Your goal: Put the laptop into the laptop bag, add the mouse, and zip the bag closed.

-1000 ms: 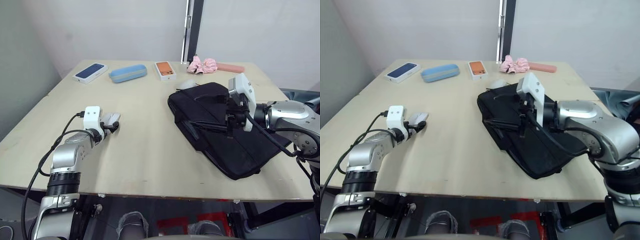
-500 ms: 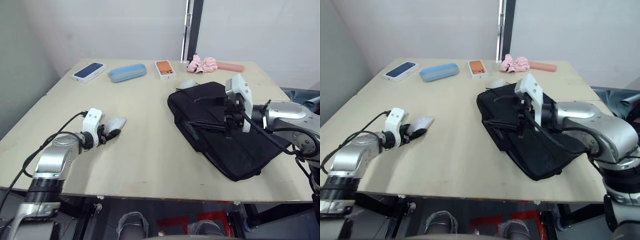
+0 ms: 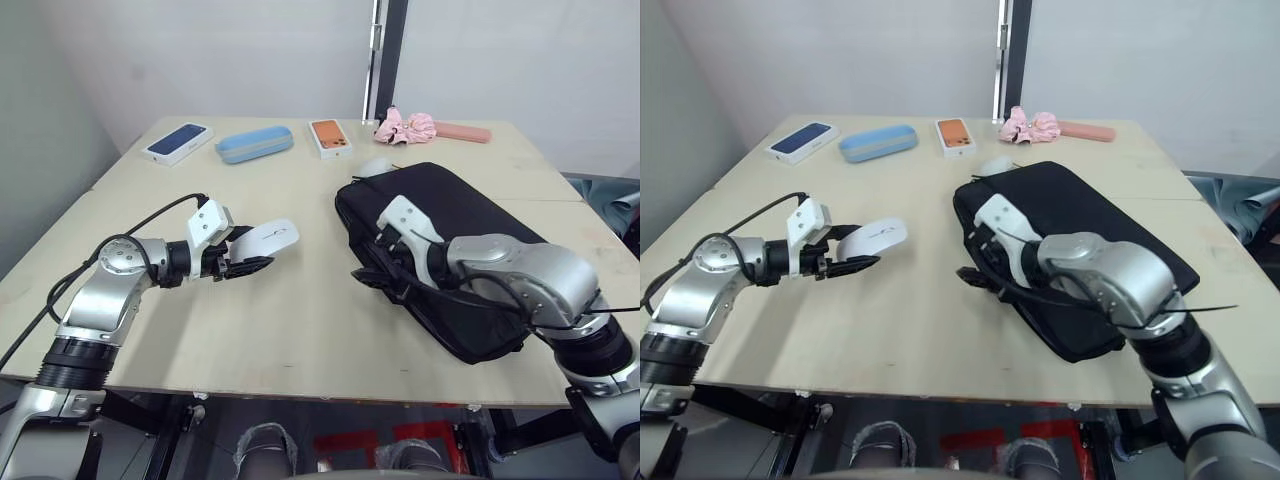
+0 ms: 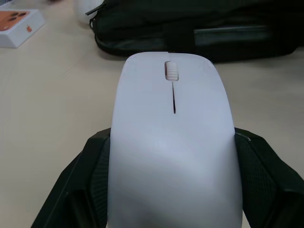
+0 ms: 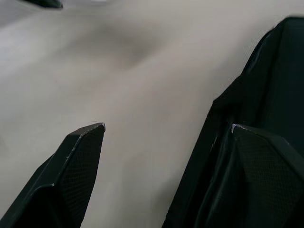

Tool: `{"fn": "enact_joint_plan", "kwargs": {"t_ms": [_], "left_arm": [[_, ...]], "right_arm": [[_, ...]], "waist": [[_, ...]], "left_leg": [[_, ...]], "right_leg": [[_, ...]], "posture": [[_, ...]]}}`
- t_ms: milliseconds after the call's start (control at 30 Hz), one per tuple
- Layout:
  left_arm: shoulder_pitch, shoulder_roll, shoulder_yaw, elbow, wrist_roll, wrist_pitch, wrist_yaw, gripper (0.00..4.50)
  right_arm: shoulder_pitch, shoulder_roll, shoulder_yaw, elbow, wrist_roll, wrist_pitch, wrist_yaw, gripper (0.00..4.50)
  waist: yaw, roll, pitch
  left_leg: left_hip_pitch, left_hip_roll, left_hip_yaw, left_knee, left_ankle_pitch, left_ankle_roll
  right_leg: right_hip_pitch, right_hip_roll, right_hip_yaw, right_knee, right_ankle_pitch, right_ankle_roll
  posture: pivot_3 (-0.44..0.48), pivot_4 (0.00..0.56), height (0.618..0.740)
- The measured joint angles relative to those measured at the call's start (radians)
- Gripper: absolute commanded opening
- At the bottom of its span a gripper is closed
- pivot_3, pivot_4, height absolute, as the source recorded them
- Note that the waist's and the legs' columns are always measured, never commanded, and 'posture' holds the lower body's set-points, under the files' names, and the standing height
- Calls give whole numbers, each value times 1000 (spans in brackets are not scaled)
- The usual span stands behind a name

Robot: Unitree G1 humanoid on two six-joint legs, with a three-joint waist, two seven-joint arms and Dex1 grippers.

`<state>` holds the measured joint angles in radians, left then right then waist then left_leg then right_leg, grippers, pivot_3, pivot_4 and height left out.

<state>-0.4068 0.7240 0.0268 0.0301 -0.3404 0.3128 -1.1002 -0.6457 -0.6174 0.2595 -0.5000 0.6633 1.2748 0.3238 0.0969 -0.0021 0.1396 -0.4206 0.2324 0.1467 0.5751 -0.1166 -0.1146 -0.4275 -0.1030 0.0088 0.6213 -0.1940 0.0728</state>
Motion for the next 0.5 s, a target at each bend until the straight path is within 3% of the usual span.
{"fn": "enact_joint_plan", "kwargs": {"t_ms": [333,500], "left_arm": [[0,-20,-13,0,-1,-7,-13,2852],[0,-31,-12,1,0,-11,1,2852]], "right_arm": [[-57,16,45,6,-158,0,-41,4500],[-60,22,160,33,-261,0,-62,4500]], "waist": [[0,0,0],[1,0,0]], "left_leg": [[0,1,1,0,1,-3],[0,1,1,0,1,-3]], "right_leg": [[-3,1,2,3,0,0],[-3,1,2,4,0,0]], "posture": [[0,150,740],[0,150,740]]}}
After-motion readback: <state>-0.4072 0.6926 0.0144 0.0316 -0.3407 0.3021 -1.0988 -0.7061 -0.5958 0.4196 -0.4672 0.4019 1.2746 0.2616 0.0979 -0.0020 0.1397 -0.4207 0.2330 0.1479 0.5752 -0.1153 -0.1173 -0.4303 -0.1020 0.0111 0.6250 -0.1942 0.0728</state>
